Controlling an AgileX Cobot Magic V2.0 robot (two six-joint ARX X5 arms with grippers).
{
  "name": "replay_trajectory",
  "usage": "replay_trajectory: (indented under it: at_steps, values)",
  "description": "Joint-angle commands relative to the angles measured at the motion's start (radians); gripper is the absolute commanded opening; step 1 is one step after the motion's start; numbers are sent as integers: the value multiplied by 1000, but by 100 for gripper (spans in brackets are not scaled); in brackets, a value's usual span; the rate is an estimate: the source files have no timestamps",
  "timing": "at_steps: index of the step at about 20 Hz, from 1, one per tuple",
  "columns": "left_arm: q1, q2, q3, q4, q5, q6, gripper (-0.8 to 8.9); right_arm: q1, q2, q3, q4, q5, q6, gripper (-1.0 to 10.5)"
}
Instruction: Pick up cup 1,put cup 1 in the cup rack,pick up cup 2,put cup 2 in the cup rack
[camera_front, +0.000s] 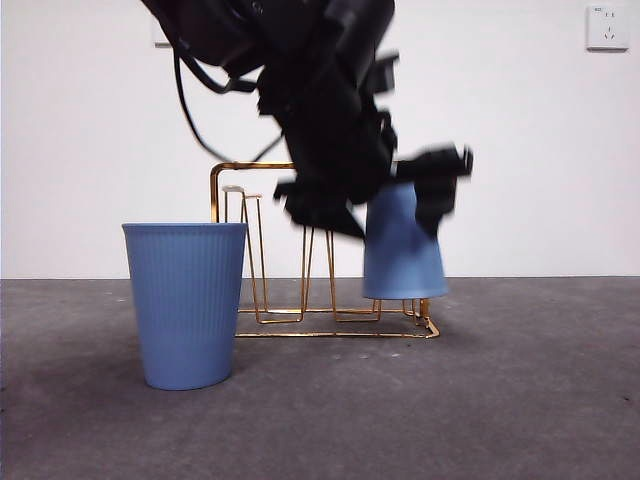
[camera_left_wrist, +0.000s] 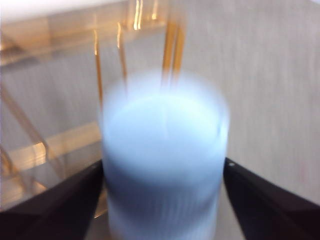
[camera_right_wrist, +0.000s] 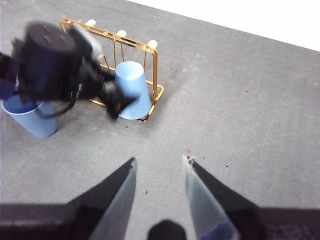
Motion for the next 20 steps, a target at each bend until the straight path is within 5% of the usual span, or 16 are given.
replay_trajectory:
  at_steps: [1, 6, 20]
  values:
    - [-7, 29, -22, -16, 24, -31, 419, 0, -3, -6, 6, 0, -8, 162]
    - [-7, 11, -21, -39, 51, -34, 418, 0, -3, -6, 5, 0, -11, 162]
    - [-67, -223, -20, -356, 393, -130, 409, 0, 16, -6, 11, -13, 0, 162]
